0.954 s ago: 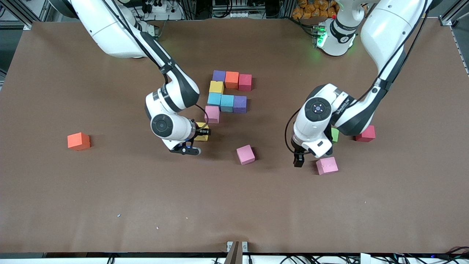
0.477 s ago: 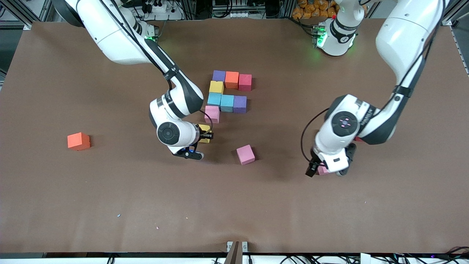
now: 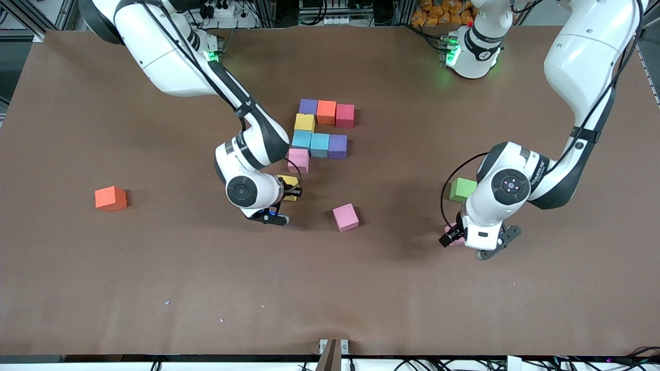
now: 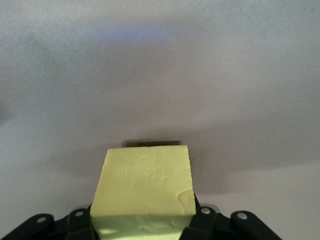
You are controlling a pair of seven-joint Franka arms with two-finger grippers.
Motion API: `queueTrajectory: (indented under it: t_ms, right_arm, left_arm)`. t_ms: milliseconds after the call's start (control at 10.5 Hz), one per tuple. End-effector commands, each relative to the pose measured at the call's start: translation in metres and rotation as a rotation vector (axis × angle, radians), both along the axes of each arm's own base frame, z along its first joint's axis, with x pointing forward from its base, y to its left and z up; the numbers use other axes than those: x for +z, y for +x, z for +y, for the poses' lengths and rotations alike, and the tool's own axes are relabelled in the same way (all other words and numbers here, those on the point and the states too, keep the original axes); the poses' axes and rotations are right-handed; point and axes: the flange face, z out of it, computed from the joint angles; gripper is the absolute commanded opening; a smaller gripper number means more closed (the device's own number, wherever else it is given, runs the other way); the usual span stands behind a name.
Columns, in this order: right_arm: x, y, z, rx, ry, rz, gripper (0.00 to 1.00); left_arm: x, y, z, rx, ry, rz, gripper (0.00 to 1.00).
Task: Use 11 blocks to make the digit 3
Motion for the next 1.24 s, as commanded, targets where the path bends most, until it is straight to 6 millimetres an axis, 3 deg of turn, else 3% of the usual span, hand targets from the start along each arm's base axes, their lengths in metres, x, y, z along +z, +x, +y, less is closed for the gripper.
queueTrajectory:
  t_ms: [0, 286, 859, 1145]
  right_arm:
    - [-0.001, 0.0, 0.014, -0.018, -0.012, 0.008, 0.0]
    - [-0.001, -0.004, 0.019, -0.015, -0.006, 0.016, 0.0]
    - [-0.001, -0.008, 0.03, 0.002, 0.003, 0.014, 0.0]
    - [-0.001, -0.009, 0.03, -0.004, 0.006, 0.023, 0.0]
  left_arm:
    - [-0.008, 0.009, 0.012, -0.164, 0.007, 0.014, 1.0]
    - [-0.015, 0.023, 0.021, -0.175, -0.01, 0.009, 1.0]
    - [-0.037, 0.023, 0.032, -0.236, 0.01, 0.034, 1.0]
    - [-0.055, 0.017, 0.018, -0.234, -0.001, 0.06, 1.0]
